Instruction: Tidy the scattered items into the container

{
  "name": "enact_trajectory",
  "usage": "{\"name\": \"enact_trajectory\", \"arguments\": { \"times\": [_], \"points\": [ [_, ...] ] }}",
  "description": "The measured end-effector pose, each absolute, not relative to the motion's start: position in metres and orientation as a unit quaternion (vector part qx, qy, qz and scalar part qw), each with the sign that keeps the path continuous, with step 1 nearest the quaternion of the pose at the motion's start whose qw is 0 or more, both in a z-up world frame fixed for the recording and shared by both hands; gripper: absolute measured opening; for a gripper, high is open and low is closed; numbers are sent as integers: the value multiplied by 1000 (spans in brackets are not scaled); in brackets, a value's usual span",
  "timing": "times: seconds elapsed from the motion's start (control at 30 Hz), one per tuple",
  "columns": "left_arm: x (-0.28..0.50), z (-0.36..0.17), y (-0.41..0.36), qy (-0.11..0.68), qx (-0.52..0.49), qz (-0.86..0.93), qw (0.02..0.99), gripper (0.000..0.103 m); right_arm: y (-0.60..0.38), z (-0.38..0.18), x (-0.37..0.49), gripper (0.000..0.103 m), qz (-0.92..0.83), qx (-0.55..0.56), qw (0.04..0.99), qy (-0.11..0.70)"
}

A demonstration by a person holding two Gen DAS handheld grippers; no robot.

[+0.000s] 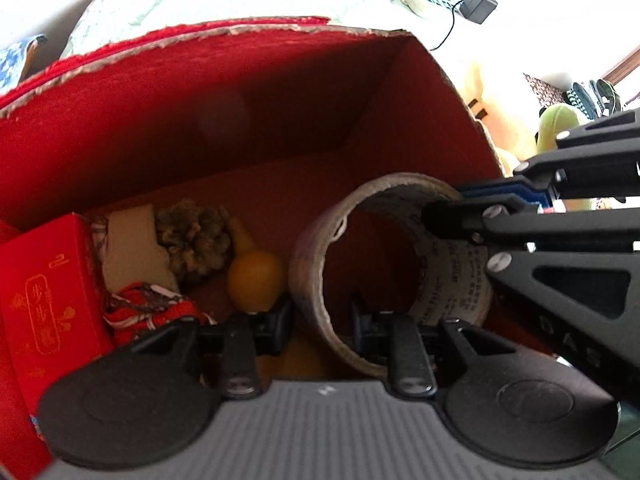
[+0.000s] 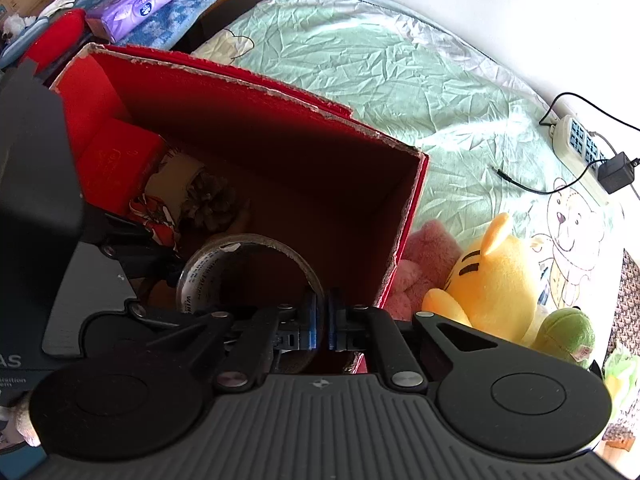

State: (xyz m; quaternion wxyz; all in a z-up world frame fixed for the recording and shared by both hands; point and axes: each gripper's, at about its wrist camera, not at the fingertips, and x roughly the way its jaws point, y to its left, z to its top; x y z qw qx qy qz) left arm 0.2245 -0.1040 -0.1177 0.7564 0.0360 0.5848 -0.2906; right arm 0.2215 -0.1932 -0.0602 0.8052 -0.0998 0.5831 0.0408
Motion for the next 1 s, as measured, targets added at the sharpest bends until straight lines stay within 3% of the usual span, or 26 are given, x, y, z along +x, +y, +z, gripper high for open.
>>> {"name": "enact_trajectory", "arguments": {
  "times": [0.43,0.6,1.0],
  "points": [
    [226,-120,-98,590,10,-275,759,27,-191,-65,225,6,16,-69,812,579],
    [229,-121,-97,597,10,-277,753,38,-192,-67,226,8,8,-65,814,577],
    [228,-120,-96,603,8,-268,751,40,-194,-68,229,12,5,-54,821,568]
  ]
}}
